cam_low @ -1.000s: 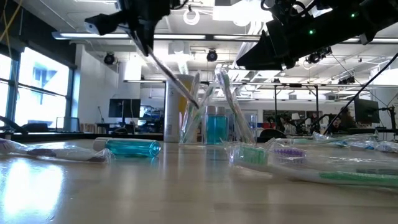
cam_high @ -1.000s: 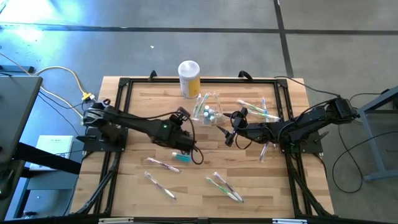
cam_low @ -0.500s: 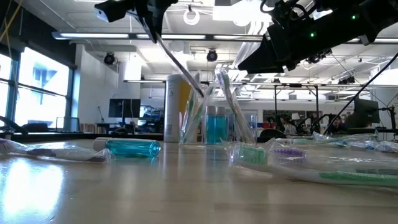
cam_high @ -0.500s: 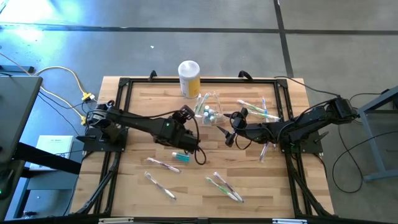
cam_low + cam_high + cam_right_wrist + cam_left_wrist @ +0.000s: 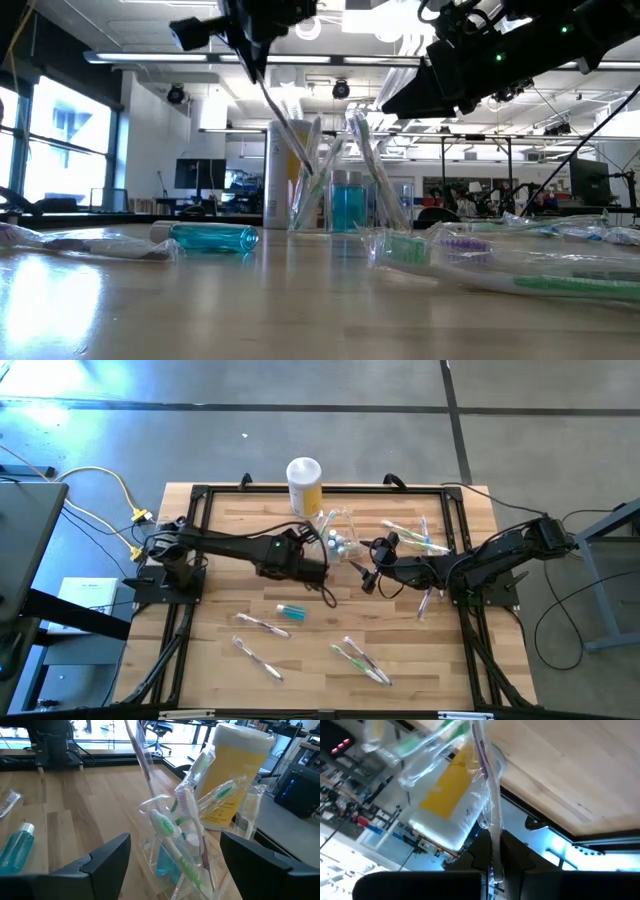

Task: Pick & Place toothbrushing station
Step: Put the purple toothbrush into the transparent organizer, then put the mouthwash into the transparent organizer

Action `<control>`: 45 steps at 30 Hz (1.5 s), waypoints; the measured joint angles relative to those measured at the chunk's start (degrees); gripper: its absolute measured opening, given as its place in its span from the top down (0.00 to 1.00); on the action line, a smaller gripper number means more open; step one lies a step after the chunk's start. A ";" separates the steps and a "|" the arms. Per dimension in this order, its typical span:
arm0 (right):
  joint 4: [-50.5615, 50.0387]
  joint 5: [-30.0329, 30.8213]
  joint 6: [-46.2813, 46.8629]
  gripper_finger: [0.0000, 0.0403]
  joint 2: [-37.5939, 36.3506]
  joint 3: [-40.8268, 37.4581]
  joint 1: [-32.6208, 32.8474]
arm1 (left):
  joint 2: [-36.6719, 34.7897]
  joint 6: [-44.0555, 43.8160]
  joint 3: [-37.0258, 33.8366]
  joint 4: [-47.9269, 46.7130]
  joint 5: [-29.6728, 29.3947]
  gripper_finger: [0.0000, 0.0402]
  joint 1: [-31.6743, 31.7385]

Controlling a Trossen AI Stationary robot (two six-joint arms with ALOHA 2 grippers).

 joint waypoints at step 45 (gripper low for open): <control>-2.02 -0.24 -0.05 0.39 0.00 0.01 0.02 | 9.45 26.89 -0.05 24.50 -4.89 0.68 2.51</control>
